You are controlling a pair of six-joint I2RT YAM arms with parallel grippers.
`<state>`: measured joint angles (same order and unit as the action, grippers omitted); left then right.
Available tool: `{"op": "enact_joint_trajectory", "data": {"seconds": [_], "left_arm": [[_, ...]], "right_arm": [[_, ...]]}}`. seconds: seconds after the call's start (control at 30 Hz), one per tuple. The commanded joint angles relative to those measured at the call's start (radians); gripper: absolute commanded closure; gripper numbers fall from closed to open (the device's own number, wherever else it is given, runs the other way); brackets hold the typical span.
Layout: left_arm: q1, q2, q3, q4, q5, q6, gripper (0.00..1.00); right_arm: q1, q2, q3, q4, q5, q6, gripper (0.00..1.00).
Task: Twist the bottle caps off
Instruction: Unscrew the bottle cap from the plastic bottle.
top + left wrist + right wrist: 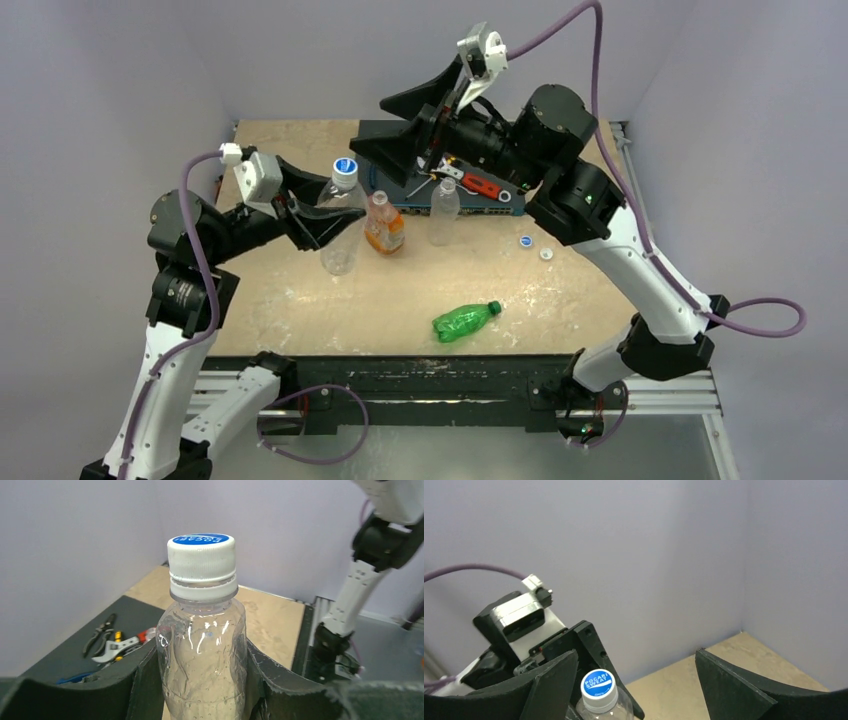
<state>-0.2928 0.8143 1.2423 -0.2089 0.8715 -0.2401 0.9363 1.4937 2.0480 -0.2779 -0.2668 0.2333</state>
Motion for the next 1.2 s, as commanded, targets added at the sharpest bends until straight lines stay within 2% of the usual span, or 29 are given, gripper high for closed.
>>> {"op": "enact_joint_trajectory", "data": {"seconds": [0.0, 0.13, 0.43, 0.63, 0.8, 0.9, 1.07, 1.17], "left_arm": [[0.004, -0.017, -0.033, -0.03, -0.269, 0.149, 1.0], [0.004, -0.012, -0.036, -0.051, -0.325, 0.176, 1.0], [0.004, -0.006, -0.026, -0.08, -0.321, 0.222, 1.0], [0.004, 0.0, -0.014, -0.086, -0.328, 0.234, 1.0], [0.004, 0.002, -0.012, -0.084, -0.331, 0.227, 1.0], [0.004, 0.003, -0.009, -0.081, -0.332, 0.225, 1.0], [0.004, 0.008, -0.007, -0.072, -0.327, 0.218, 1.0], [0.004, 0.008, -0.007, -0.07, -0.323, 0.215, 1.0]], "right_arm": [[0.067, 0.035, 0.034, -0.036, 0.289, 0.046, 0.1], [0.117, 0.081, 0.034, -0.04, 0.328, 0.033, 0.16], [0.125, 0.098, -0.007, 0.058, 0.324, 0.103, 0.42], [0.124, 0.109, -0.027, 0.073, 0.319, 0.142, 0.47], [0.125, 0.111, -0.034, 0.066, 0.325, 0.146, 0.58], [0.125, 0.099, -0.063, 0.071, 0.334, 0.145, 0.55], [0.125, 0.097, -0.074, 0.063, 0.353, 0.15, 0.43], [0.125, 0.085, -0.092, 0.086, 0.353, 0.152, 0.52]]}}
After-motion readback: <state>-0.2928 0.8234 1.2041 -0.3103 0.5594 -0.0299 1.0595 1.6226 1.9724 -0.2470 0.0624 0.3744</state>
